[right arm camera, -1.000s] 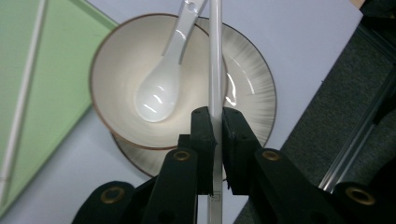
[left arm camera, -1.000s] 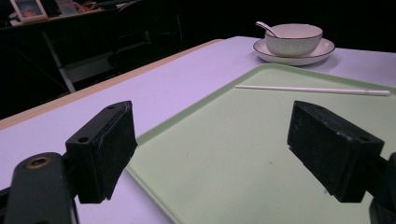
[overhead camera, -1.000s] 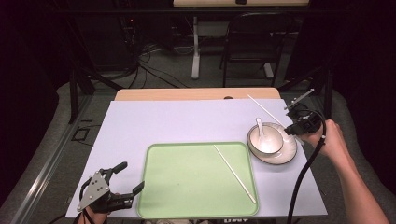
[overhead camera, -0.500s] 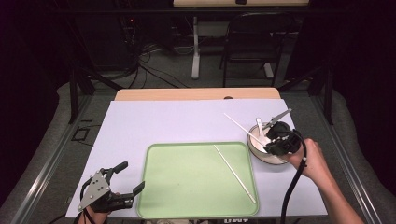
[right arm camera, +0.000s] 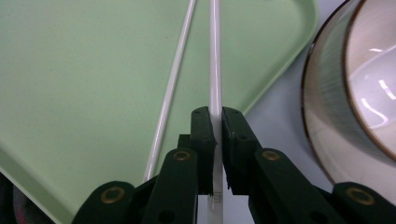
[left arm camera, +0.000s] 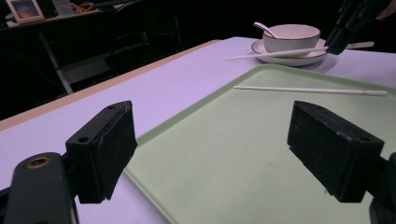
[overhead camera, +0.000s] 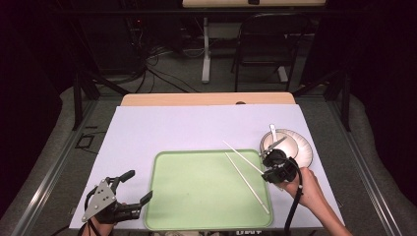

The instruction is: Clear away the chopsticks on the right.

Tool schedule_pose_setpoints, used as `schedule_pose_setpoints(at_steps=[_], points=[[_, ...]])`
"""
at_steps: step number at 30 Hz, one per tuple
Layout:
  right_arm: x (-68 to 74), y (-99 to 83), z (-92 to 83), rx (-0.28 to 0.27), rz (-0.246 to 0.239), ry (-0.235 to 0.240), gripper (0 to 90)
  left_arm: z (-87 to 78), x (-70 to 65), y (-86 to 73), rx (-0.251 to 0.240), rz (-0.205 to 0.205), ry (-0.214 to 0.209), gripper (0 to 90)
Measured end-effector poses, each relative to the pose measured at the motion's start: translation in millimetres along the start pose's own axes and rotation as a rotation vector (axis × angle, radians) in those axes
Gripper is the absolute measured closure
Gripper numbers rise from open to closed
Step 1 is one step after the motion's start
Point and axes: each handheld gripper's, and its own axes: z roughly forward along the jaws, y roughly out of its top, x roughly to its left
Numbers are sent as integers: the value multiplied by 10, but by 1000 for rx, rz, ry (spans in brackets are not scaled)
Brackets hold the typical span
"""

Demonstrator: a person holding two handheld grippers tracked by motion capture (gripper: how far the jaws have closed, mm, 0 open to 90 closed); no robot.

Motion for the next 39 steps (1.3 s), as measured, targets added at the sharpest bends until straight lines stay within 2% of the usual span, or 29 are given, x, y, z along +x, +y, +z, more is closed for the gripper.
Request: schedule_pose_setpoints(at_steps=[4, 5, 12, 13, 14, 15, 16, 17, 18, 22, 23, 24, 25, 26, 27, 28, 29, 30, 31, 34, 35, 36, 37, 38, 39], points=[[60, -44, 122, 16, 20, 13, 837, -3, 1, -1, -4, 0, 0, 154], [72, -54, 143, 36, 26, -5, 837, -6, 2, -1, -6, 1, 0, 154], [101, -137, 290, 87, 58, -11, 836, -1, 1, 0, -4, 3, -3, 154], [107, -141, 316, 82, 65, -11, 836, -2, 0, 1, -2, 3, -3, 154], [117, -153, 360, 46, 78, -10, 836, -3, 1, 1, -3, 5, -4, 154], [120, -153, 382, 42, 84, 2, 835, -4, 0, 0, -5, 4, -4, 154], [121, -138, 374, 92, 77, 4, 835, -4, 0, 0, -6, 4, -3, 154], [124, -135, 383, 105, 82, 9, 835, -4, 1, 0, -7, 2, -3, 154], [129, -136, 405, 93, 86, 17, 835, -3, 1, 0, -6, 2, -3, 154], [160, -112, 427, 105, 95, 26, 834, -2, 1, 1, -3, 5, -5, 154], [164, -111, 452, 92, 84, 28, 835, -2, 0, 1, -4, 4, -4, 154], [199, -126, 510, 29, 111, 37, 834, -2, 0, 1, -3, 5, -4, 154], [236, -118, 527, 19, 135, 46, 834, -3, -1, 1, -5, 5, -4, 154], [235, -86, 479, 100, 116, 38, 834, -3, -1, 1, -6, 4, -4, 154], [206, -41, 442, 175, 32, 24, 833, -3, -1, 1, -5, 4, -4, 154], [232, -16, 419, 222, 50, 22, 833, -3, -1, 1, -5, 3, -4, 154], [266, -94, 572, -11, 100, 50, 833, -3, -1, 1, -6, 3, -3, 154], [266, -59, 505, 92, 98, 40, 832, -3, -1, 1, -5, 5, -5, 154], [253, -55, 513, 89, 84, 46, 831, -3, 0, 1, -4, 6, -5, 154], [248, -55, 532, 88, 89, 58, 811, -5, -2, 1, -7, 3, -5, 154], [238, -39, 502, 131, 83, 55, 784, -4, -1, 1, -7, 5, -4, 154], [239, -60, 544, 64, 97, 63, 756, -3, -1, 1, -4, 5, -4, 154], [239, -62, 549, 53, 99, 65, 739, -2, -1, 2, -4, 6, -5, 154], [237, -53, 527, 81, 95, 64, 716, -2, -1, 2, -4, 8, -7, 154], [235, -55, 518, 80, 92, 58, 670, -3, -2, 2, -5, 6, -6, 154]])
